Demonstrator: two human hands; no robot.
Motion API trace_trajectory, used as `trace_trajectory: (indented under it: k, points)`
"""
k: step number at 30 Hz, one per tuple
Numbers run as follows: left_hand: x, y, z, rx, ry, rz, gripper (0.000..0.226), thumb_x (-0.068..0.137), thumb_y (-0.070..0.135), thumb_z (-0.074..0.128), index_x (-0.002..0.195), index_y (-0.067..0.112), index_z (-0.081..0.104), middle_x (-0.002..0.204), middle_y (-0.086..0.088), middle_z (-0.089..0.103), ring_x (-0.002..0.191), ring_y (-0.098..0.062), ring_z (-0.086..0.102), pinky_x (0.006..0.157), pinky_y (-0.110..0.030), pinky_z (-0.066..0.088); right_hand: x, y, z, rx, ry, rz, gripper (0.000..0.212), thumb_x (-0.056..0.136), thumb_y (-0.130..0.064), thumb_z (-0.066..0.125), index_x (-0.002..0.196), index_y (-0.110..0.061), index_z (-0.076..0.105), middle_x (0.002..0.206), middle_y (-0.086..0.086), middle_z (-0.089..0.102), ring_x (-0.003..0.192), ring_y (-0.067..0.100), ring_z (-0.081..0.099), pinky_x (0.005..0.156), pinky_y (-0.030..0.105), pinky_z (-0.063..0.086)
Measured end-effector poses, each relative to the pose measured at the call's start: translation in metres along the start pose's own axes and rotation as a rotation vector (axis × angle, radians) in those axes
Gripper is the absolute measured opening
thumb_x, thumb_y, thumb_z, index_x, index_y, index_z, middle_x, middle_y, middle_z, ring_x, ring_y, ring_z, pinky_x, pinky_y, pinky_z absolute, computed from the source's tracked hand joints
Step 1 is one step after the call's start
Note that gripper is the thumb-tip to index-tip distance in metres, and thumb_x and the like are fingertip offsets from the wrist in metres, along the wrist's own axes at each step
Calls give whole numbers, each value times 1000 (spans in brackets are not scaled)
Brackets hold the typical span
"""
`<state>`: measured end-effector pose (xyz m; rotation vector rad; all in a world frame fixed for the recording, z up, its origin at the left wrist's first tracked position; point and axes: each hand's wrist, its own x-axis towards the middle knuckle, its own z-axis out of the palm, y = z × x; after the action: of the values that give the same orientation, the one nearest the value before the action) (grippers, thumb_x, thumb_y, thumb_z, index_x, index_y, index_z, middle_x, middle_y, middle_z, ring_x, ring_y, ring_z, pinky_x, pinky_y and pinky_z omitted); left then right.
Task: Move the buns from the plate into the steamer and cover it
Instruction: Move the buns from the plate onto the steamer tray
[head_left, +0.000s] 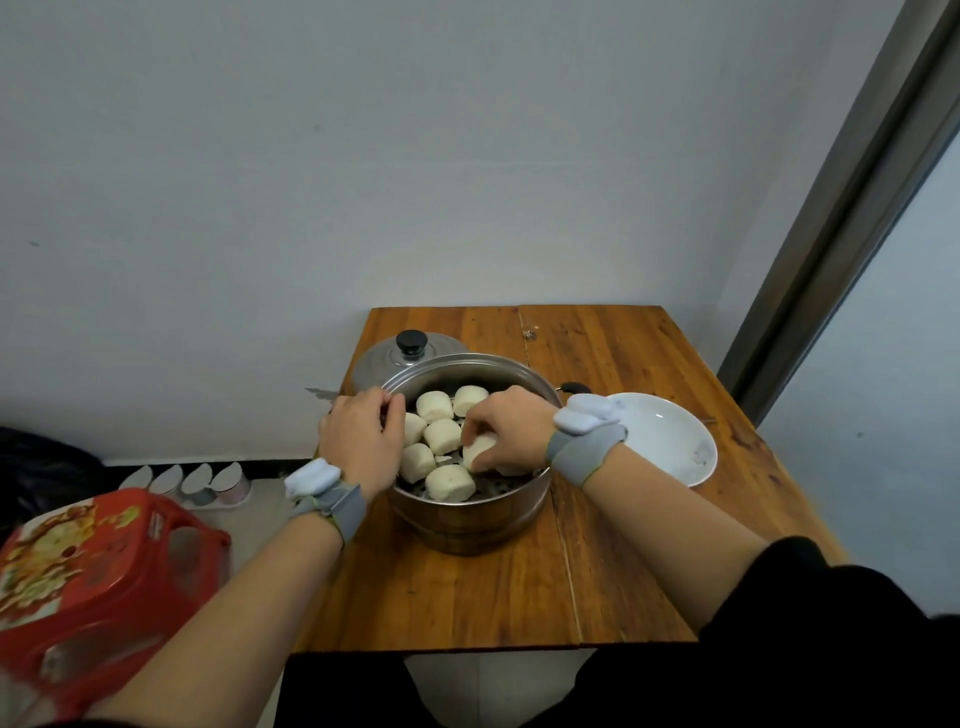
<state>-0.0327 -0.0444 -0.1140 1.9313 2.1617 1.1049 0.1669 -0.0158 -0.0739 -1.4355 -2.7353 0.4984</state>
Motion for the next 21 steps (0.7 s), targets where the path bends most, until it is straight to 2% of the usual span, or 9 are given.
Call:
trace_trajectory:
  k: [3, 8, 12, 15, 17, 19, 21]
  points:
    - [0, -1, 1, -3, -9, -10, 32, 96, 33, 49, 74, 12, 58, 76, -9, 64, 82, -33, 55, 72, -42, 42, 7, -5, 11, 19, -9, -16, 32, 78, -33, 80, 108, -24, 71, 109, -3, 69, 102, 20, 62, 90, 37, 53]
    - [0, 0, 0, 10, -14, 6, 33, 96, 34, 49, 71, 14, 56, 73, -4, 61, 80, -29, 53, 70, -40, 41, 6, -2, 16, -24, -48, -36, 21, 82, -38, 77, 95, -21, 73, 94, -8, 61, 94, 17, 62, 79, 31, 54]
    - [3, 0, 0, 3, -26, 33, 40, 98, 37, 44, 67, 12, 55, 66, -1, 56, 75, -28, 52, 67, -40, 41, 4, 14, 6, -2, -11, -45, 20, 84, -37, 71, 102, -29, 72, 100, -9, 68, 96, 13, 65, 85, 32, 56]
    - [10, -3, -1, -3, -51, 27, 51, 95, 48, 34, 63, 14, 55, 61, -2, 60, 67, -29, 56, 62, -40, 44, 2, 28, -5, 11, 80, -41, 17, 88, -39, 65, 97, -28, 73, 99, -7, 72, 89, 11, 66, 83, 37, 57]
    - [17, -3, -5, -51, -76, -5, 57, 96, 52, 31, 62, 16, 59, 58, -2, 64, 62, -26, 60, 62, -39, 48, 2, 33, -14, 18, 177, 13, 40, 96, -51, 51, 85, -18, 71, 87, 0, 71, 77, 15, 64, 75, 39, 55]
    - [29, -1, -10, -134, -94, -46, 56, 100, 48, 34, 62, 17, 63, 56, -2, 66, 60, -20, 62, 64, -36, 48, 6, 36, -22, 77, 288, 72, 65, 99, -59, 33, 76, -8, 65, 75, 9, 66, 68, 23, 62, 70, 44, 53]
    - [39, 2, -16, -173, -81, -37, 52, 102, 41, 36, 68, 14, 65, 56, -2, 67, 60, -16, 62, 66, -32, 45, 10, 42, -29, 136, 394, 119, 69, 100, -58, 26, 76, -7, 65, 70, 10, 64, 67, 26, 62, 71, 44, 53]
